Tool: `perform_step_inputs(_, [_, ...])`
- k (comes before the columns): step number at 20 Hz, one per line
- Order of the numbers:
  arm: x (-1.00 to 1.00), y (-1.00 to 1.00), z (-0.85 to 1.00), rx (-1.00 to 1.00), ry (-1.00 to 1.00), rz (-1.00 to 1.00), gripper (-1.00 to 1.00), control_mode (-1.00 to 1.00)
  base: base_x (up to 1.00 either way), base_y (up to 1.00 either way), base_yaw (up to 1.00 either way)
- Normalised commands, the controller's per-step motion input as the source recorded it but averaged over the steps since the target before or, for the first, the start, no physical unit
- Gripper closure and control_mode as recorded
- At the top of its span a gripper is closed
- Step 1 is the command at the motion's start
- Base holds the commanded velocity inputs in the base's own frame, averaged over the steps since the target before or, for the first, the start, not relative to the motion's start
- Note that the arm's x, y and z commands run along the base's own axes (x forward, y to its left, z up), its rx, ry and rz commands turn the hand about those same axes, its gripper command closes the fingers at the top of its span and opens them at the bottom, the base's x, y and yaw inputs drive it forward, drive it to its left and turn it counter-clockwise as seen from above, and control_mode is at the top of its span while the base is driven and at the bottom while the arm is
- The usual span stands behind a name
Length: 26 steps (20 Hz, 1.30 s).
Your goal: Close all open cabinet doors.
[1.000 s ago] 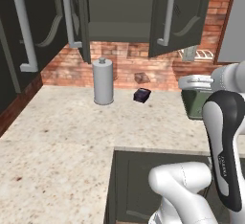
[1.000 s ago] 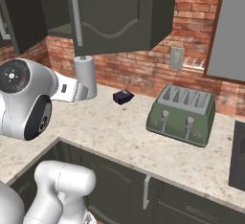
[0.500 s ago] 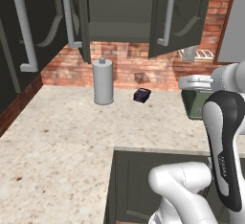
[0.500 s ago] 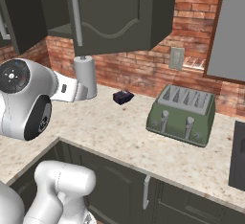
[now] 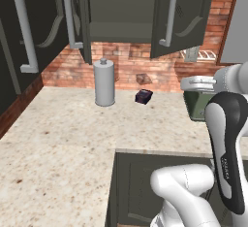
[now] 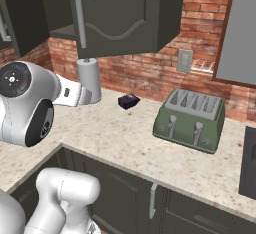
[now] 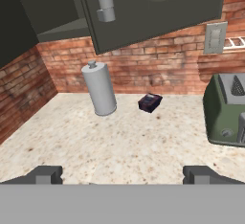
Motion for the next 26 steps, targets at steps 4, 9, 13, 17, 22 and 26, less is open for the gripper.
perform_step_inputs(4, [0.0,0.0,0.0,0.0,0.0,0.0,-1.0,-1.0,0.0,0.0,0.0])
perform_step_inputs(9, [0.0,0.0,0.0,0.0,0.0,0.0,-1.0,-1.0,0.0,0.0,0.0])
perform_step_inputs(13, [-0.06,0.0,0.0,0.0,0.0,0.0,-1.0,-1.0,0.0,0.0,0.0])
perform_step_inputs(17, [-0.36,-0.05,0.0,0.04,-0.1,0.0,-1.0,-1.0,0.0,0.0,0.0])
perform_step_inputs(22, [-0.32,-0.13,0.12,0.15,-0.04,0.0,-1.0,-1.0,0.0,0.0,0.0])
perform_step_inputs(26, [-0.15,-0.17,0.26,0.22,0.0,0.0,-1.0,-1.0,0.0,0.0,0.0])
